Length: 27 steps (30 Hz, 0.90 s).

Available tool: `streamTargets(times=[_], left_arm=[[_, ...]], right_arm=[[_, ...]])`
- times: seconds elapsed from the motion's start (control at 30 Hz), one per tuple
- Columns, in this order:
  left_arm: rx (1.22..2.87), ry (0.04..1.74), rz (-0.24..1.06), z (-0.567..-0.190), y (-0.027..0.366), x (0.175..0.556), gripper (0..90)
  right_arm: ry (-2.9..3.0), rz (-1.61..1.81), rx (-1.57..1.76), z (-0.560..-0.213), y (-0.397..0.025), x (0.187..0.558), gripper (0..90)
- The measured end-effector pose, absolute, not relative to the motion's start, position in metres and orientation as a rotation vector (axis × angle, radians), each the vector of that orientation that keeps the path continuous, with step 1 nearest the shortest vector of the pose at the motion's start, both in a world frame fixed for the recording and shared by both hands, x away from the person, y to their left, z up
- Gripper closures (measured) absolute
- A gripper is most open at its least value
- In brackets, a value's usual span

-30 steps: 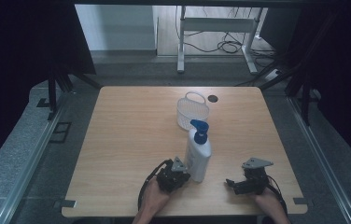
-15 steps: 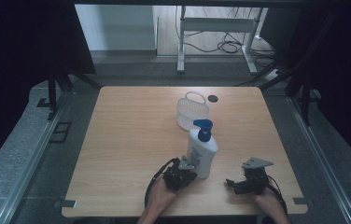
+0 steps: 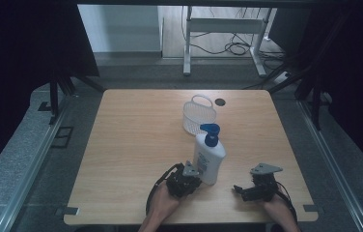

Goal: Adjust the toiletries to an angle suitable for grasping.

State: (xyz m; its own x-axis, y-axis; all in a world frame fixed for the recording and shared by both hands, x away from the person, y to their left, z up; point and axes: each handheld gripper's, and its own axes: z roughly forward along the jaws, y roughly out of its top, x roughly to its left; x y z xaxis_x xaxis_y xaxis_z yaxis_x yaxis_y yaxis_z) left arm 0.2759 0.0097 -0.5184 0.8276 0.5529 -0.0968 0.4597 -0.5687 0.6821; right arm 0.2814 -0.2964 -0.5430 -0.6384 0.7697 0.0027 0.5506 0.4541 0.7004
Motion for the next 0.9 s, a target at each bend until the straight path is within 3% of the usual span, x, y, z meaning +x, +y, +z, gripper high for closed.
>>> streamTargets(times=[0.43,0.9], left_arm=[[2.237,0.777,0.192,-0.509,0.037,0.269,62.5],[2.267,0.815,0.251,-0.508,0.058,0.253,34.4]], right_arm=[[2.398,0.989,1.115,-0.543,-0.297,0.281,0.9],[2.435,0.990,1.068,-0.540,-0.293,0.278,6.5]])
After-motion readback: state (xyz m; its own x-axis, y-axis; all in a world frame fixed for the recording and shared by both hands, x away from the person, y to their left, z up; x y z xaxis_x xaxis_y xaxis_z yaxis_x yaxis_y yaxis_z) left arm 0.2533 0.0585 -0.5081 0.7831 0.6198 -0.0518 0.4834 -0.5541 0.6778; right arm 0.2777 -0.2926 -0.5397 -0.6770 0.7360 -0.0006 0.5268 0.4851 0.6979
